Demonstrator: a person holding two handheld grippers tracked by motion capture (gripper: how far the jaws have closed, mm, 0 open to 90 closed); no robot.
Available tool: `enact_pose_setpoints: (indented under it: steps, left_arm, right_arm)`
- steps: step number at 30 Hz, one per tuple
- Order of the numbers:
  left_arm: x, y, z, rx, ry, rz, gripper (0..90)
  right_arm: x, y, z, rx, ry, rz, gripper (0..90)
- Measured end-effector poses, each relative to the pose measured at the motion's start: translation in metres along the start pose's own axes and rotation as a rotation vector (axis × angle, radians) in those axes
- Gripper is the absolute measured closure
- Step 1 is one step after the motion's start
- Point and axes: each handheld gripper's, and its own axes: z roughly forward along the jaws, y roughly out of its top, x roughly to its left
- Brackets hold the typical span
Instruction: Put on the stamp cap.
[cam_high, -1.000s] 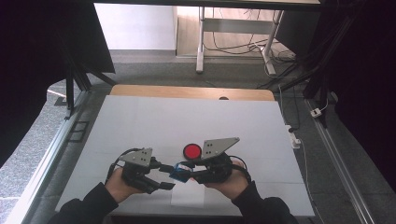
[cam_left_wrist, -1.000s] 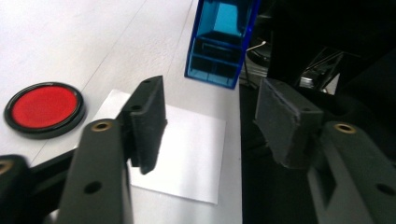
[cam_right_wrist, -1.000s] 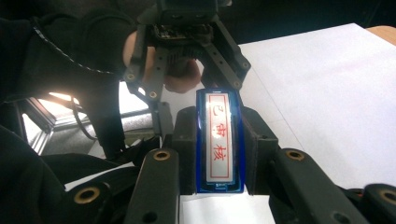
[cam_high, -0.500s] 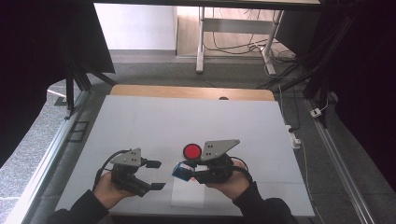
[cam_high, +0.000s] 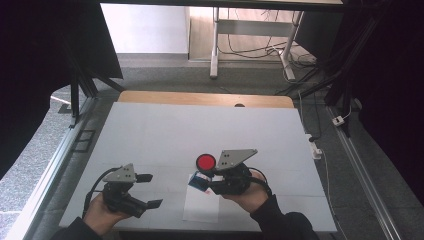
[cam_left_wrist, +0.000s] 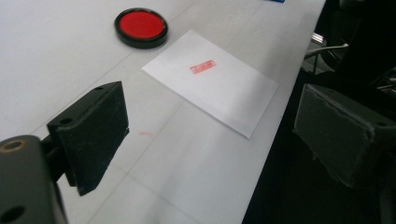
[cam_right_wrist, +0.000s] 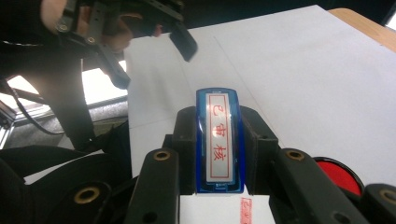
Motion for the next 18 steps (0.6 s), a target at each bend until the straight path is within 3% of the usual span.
enact_pose_setpoints:
  steps: [8, 18]
  left_arm:
    - [0.003, -0.017, -0.015, 0.001, 0.066, -0.076, 5.8]
    - [0.004, -0.032, -0.027, 0.007, 0.133, -0.122, 2.5]
  right_arm:
    - [-0.004, -0.003, -0.001, 0.013, -0.044, 0.018, 71.1]
    - [-0.009, -0.007, -0.003, 0.026, -0.083, 0.037, 71.1]
